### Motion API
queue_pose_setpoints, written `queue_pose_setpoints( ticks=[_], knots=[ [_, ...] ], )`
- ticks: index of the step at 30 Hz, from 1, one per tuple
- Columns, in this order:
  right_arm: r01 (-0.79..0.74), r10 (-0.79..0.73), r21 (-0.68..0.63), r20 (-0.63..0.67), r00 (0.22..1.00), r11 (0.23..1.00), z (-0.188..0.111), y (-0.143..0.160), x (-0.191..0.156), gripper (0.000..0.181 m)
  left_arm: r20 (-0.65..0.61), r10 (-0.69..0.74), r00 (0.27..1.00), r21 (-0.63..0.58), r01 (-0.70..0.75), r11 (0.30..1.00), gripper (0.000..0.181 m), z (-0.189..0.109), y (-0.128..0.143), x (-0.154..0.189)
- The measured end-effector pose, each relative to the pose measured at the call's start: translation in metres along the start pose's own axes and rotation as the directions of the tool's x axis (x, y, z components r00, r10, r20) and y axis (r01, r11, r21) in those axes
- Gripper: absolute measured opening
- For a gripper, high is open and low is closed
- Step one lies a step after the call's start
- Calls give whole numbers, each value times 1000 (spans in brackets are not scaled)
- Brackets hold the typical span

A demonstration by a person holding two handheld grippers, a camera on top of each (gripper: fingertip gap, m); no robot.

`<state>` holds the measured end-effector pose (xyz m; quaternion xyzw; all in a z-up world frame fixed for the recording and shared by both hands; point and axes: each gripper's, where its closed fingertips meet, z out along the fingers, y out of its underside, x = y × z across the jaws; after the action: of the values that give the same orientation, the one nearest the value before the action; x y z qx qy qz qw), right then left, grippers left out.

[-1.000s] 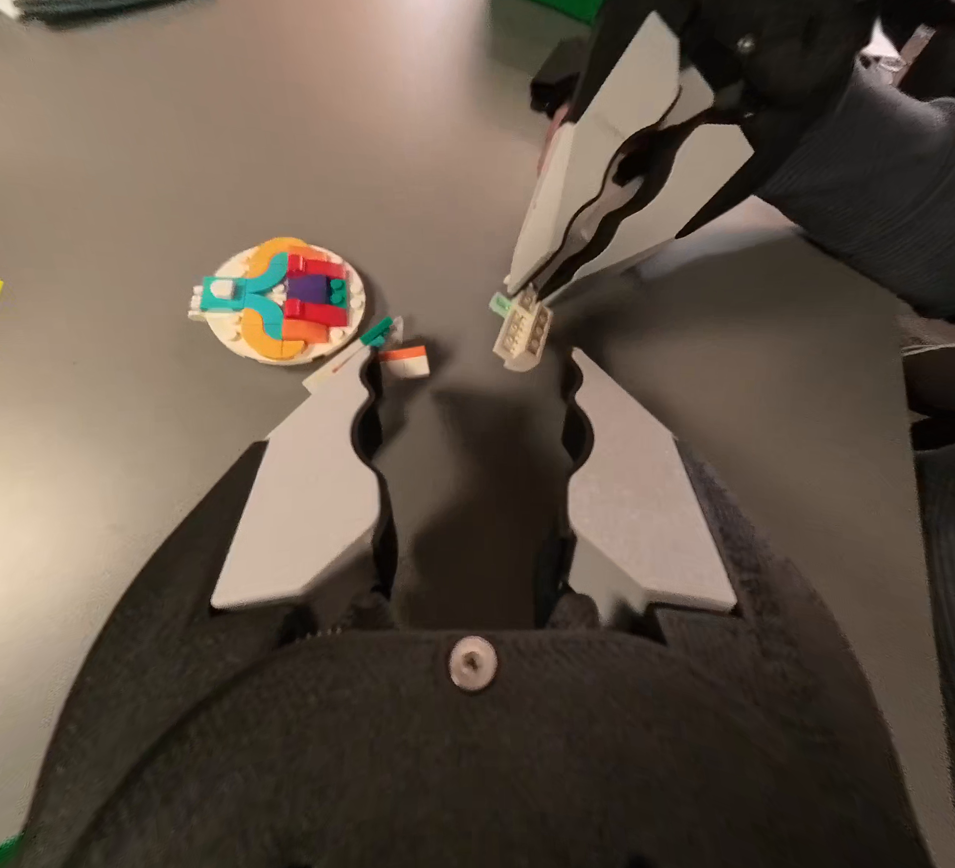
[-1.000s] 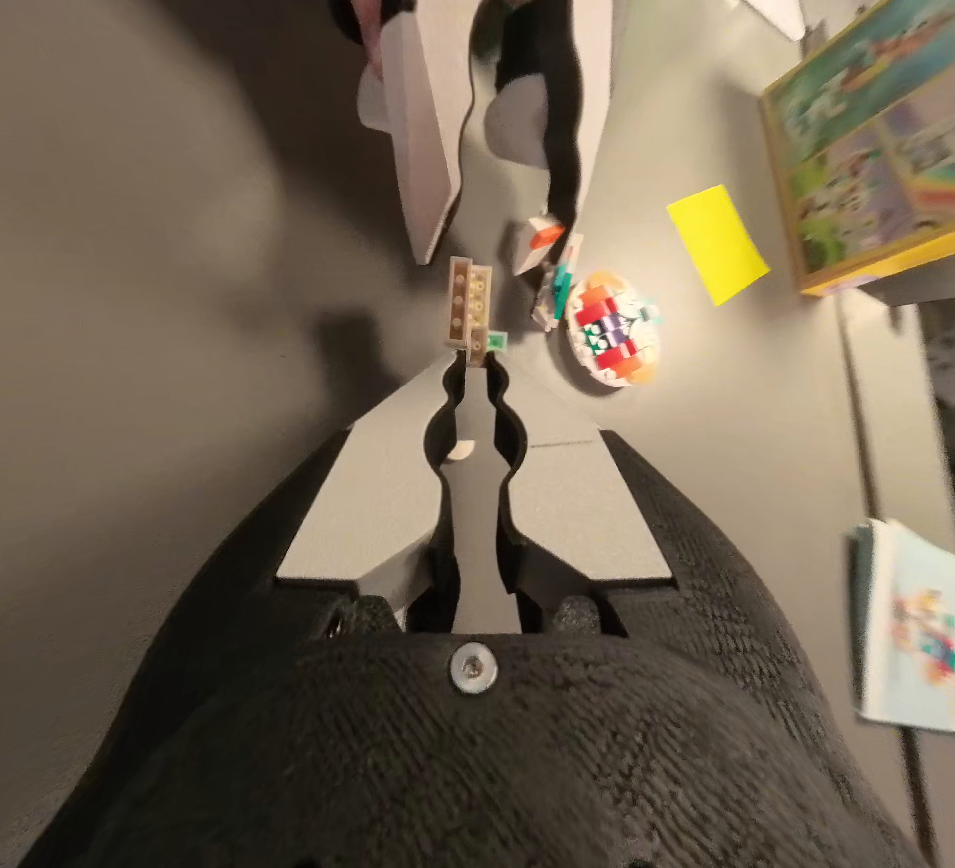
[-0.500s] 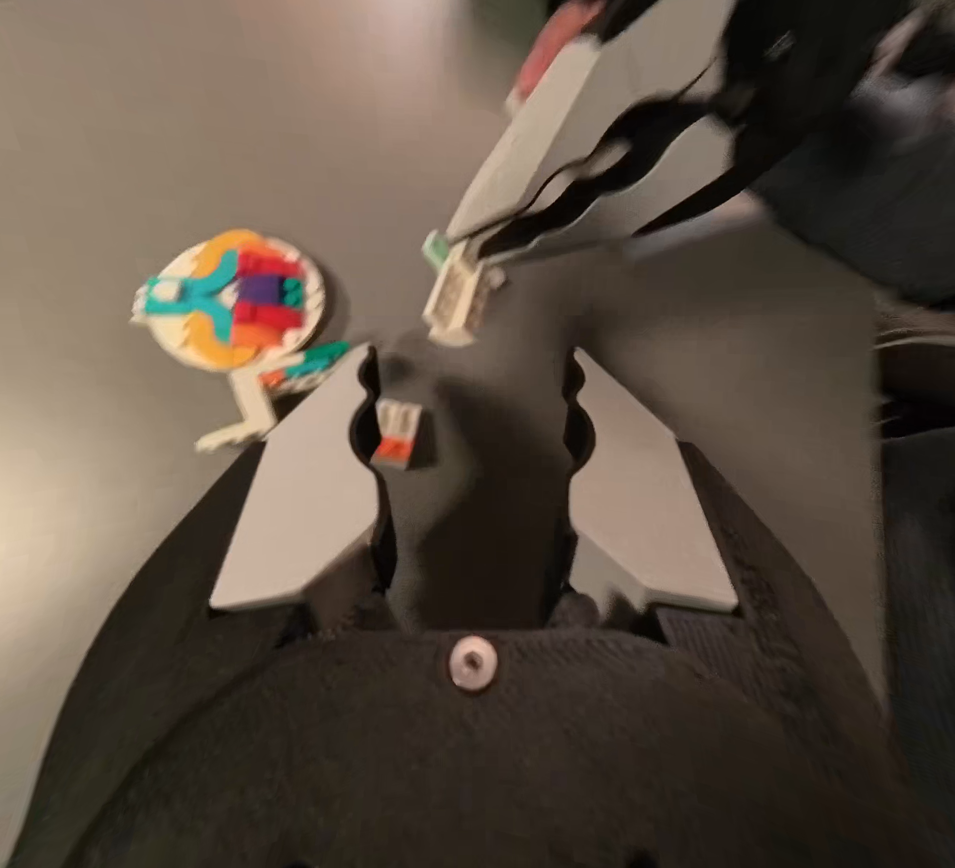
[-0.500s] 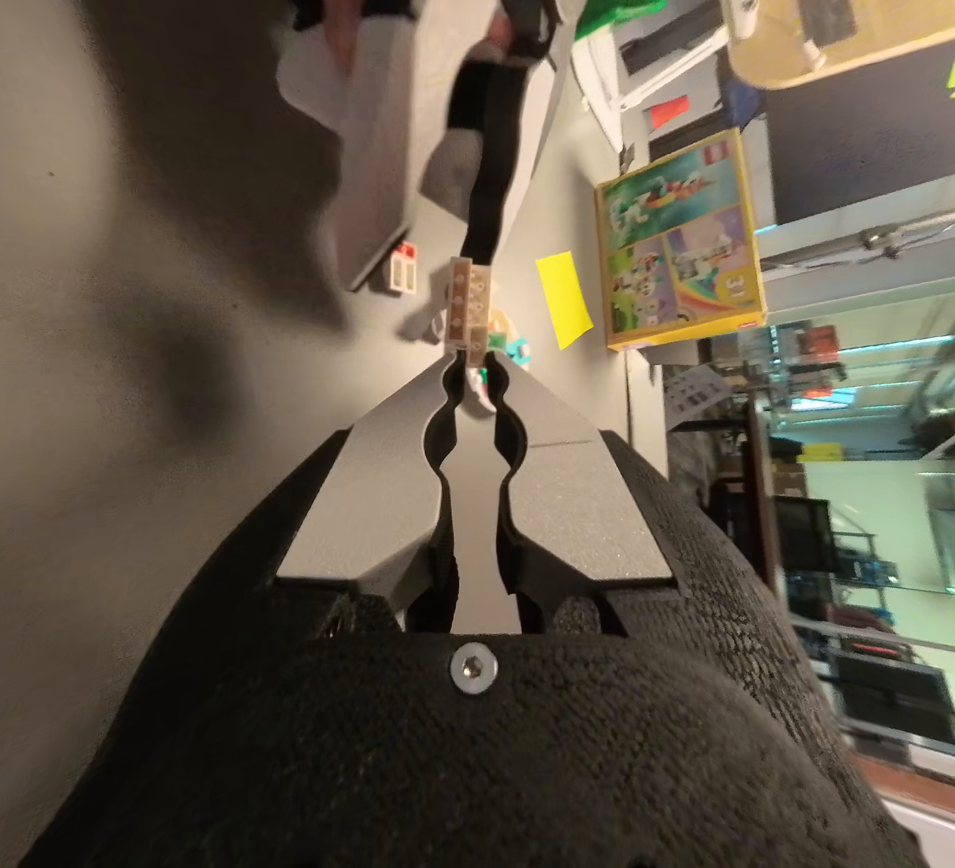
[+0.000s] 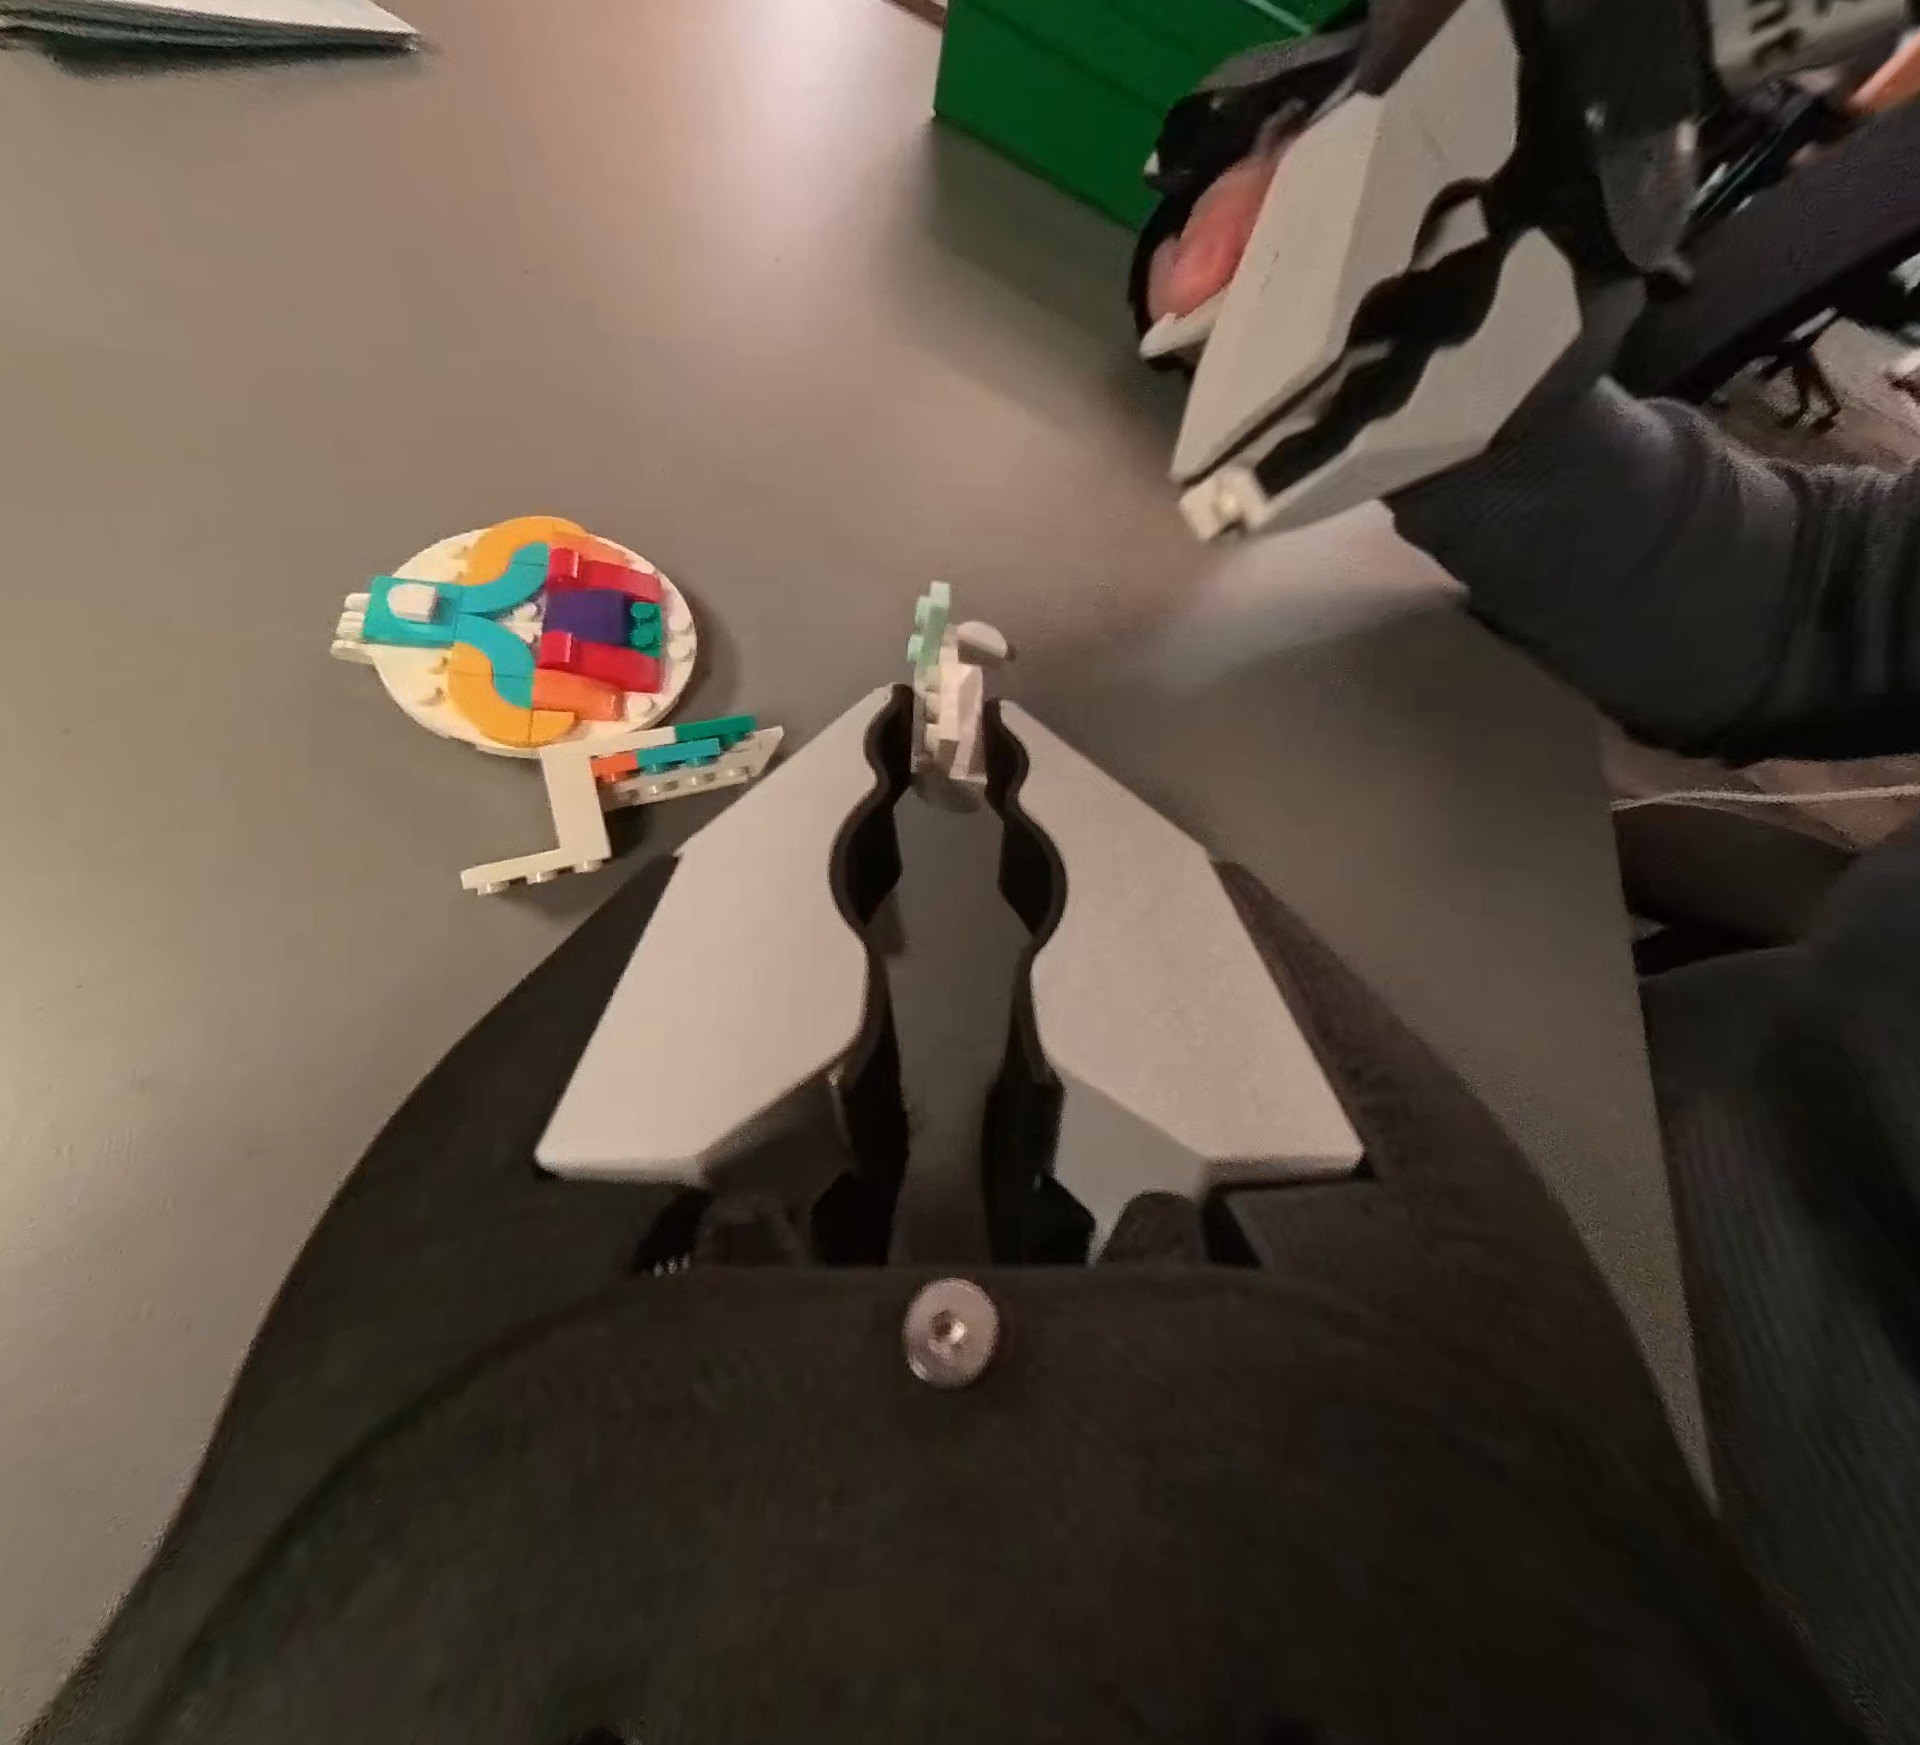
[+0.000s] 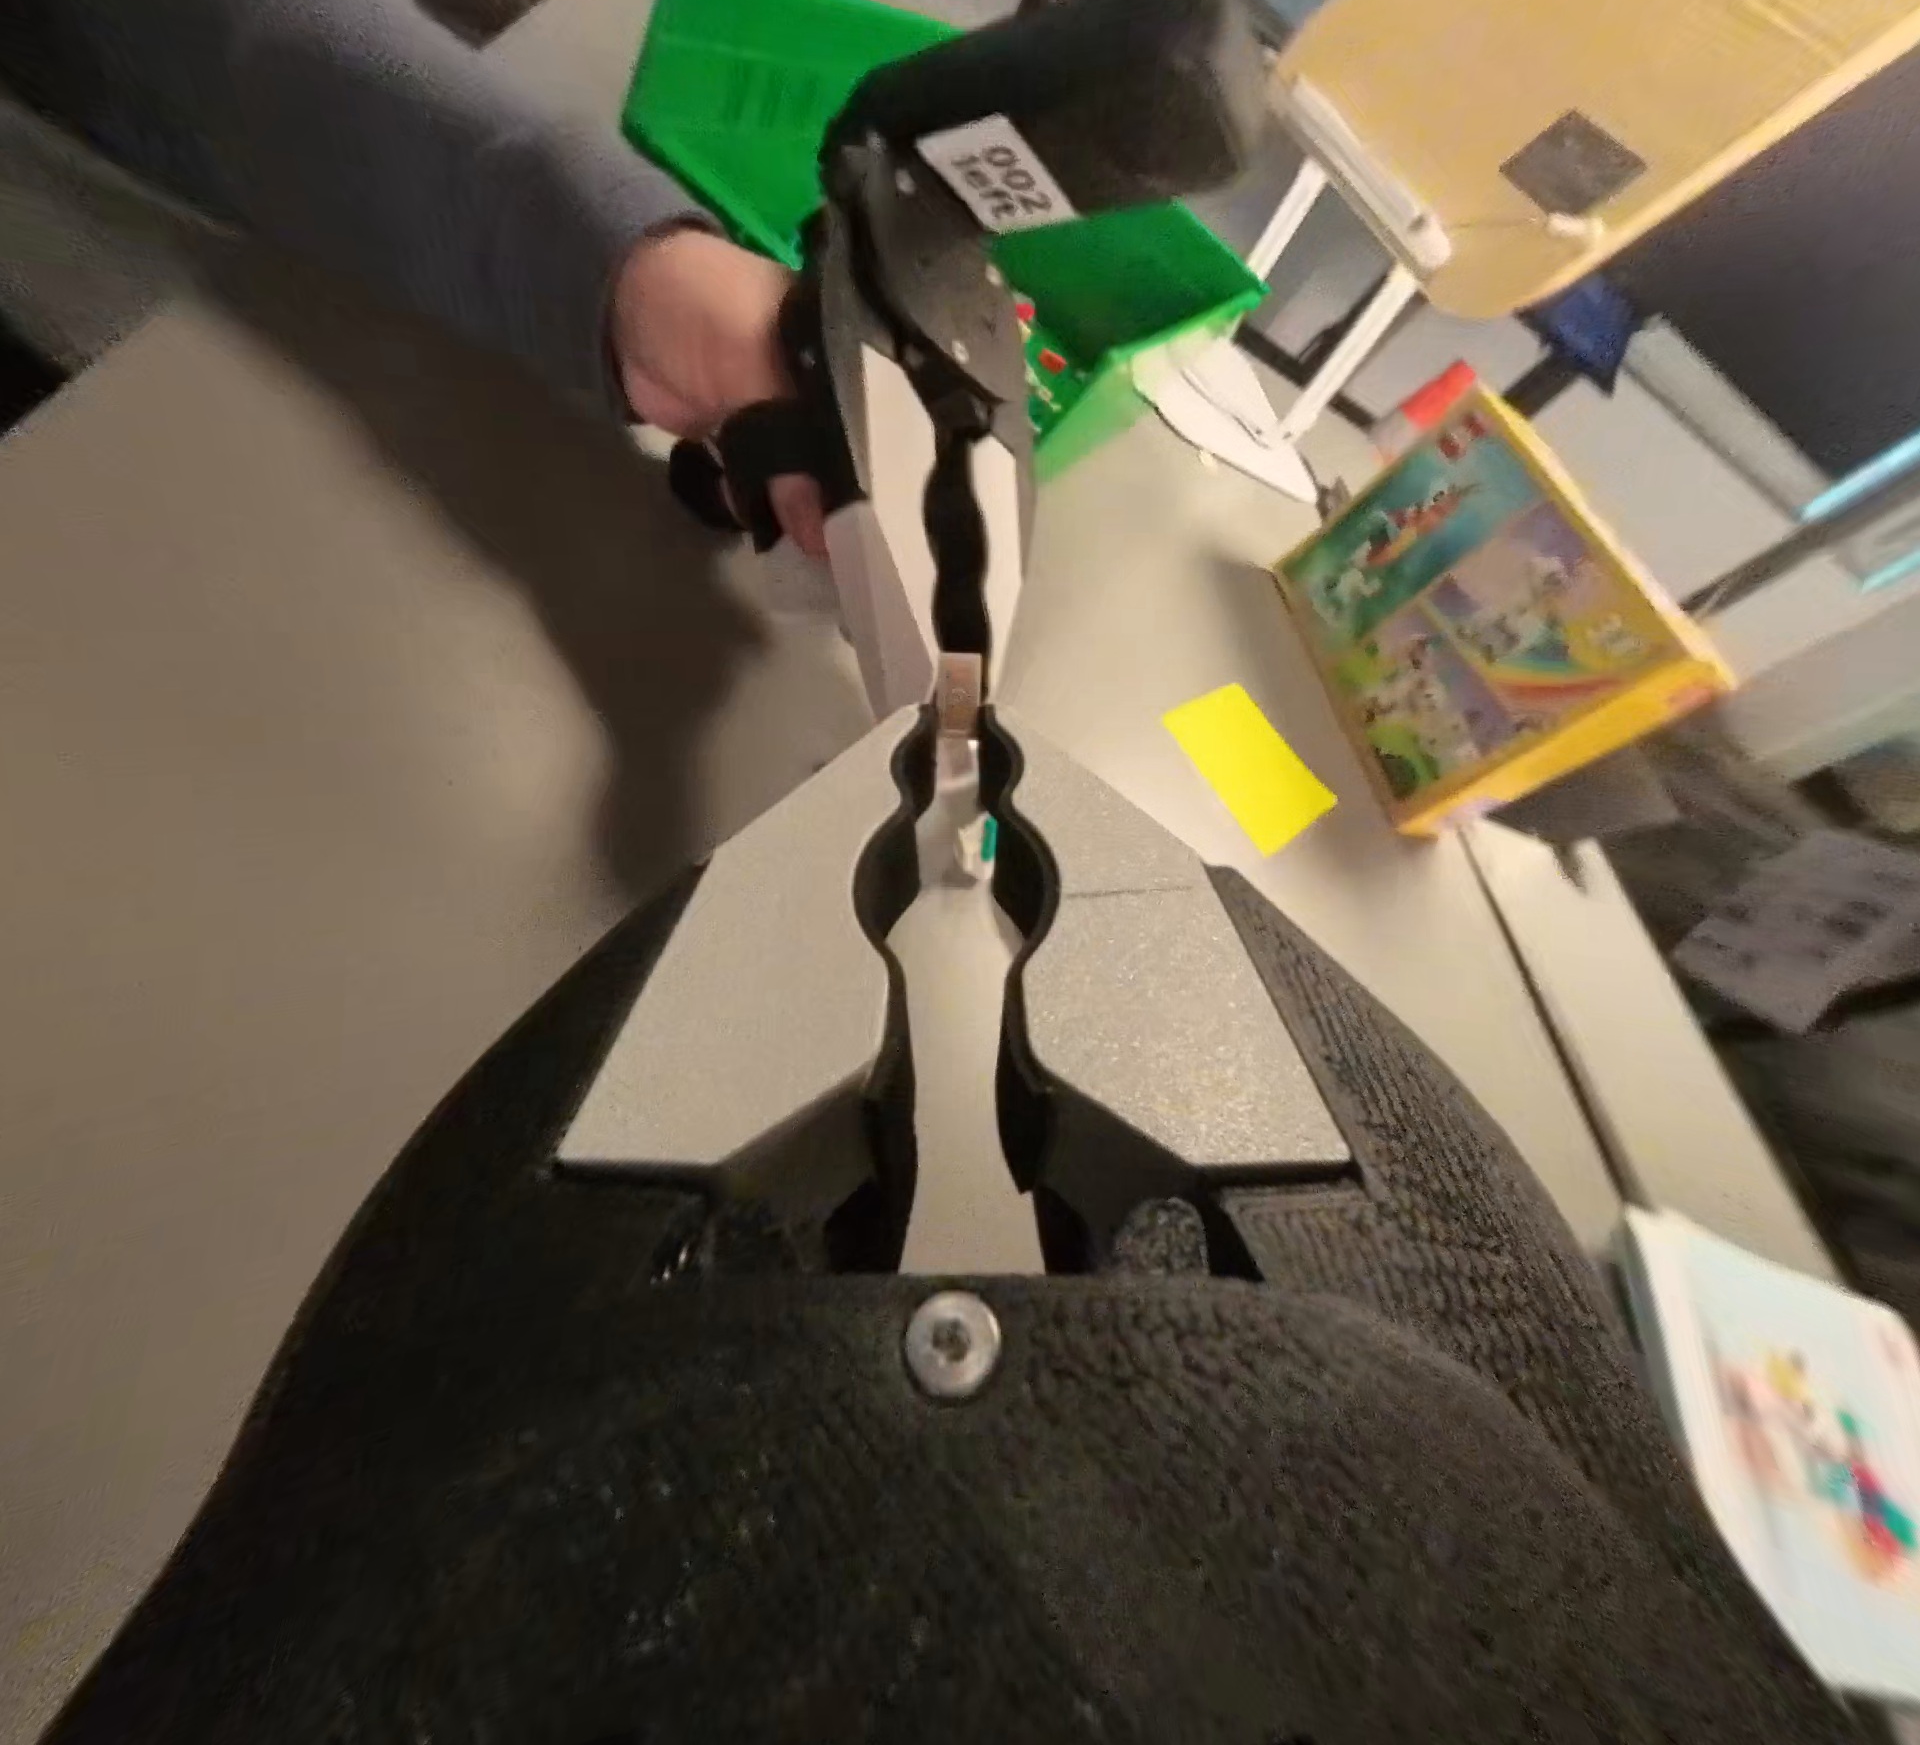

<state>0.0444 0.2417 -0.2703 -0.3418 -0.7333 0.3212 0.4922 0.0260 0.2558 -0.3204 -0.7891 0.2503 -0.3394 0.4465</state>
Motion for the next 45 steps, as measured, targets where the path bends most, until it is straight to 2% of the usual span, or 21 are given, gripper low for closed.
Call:
queue_pose_setpoints(
  ticks=[2, 5, 10, 14, 16, 19, 22, 25, 27, 31, 35, 38, 40, 42, 45],
  knots=[
    [-70, 70, -79, 0, 998, 994, -6, 19, 5, 5, -12, -11, 1000, 20, 12, 1000, 12, -1, -3, 0],
    [-154, 185, -258, 99, 978, 954, -1, 52, -12, 5, -16, 68, 998, 26, -68, 997, 12, 1, -3, 4],
    [-233, 313, -378, 167, 935, 896, 13, 72, -33, 41, 40, 281, 959, -13, -281, 960, 12, 5, 2, 8],
    [-316, 376, -287, 184, 908, 904, 14, 58, -30, 42, 79, 484, 872, -83, -478, 874, 12, 8, 10, 10],
    [-362, 412, -245, 197, 890, 899, 11, 50, -27, 43, 57, 541, 839, -95, -535, 840, 12, 11, 14, 16],
    [-328, 384, -275, 185, 904, 904, 9, 57, -27, 44, 55, 588, 807, -118, -580, 806, 13, 13, 17, 18],
    [-239, 315, -362, 169, 934, 901, 10, 71, -32, 46, 36, 602, 798, -129, -593, 795, 13, 15, 21, 20],
    [-307, 356, -224, 231, 906, 925, 14, 44, -34, 25, 37, 638, 769, -129, -630, 766, 13, 16, 22, 22],
    [-316, 355, -183, 256, 899, 931, 11, 37, -35, 12, 34, 655, 755, -131, -646, 752, 13, 16, 22, 23],
    [-295, 331, -170, 259, 907, 940, 10, 36, -35, 5, 1, 656, 755, -96, -653, 751, 13, 16, 21, 32],
    [-353, 377, -133, 300, 876, 926, 4, 28, -35, 4, 11, 708, 706, -53, -706, 706, 13, 14, 17, 39],
    [-311, 331, -119, 240, 913, 943, 4, 28, -26, 2, 90, 685, 723, -41, -684, 728, 16, 12, 6, 35],
    [-260, 283, -132, 195, 939, 956, 4, 30, -22, 2, 181, 700, 690, -42, -706, 707, 38, 9, -3, 29],
    [-207, 231, -152, 159, 960, 966, 5, 33, -19, 2, 218, 739, 638, -50, -749, 661, 38, 7, -6, 30],
    [-146, 169, -174, 127, 977, 974, 6, 36, -17, 2, 218, 772, 597, -112, -770, 628, 21, 10, 0, 26]
  ],
)
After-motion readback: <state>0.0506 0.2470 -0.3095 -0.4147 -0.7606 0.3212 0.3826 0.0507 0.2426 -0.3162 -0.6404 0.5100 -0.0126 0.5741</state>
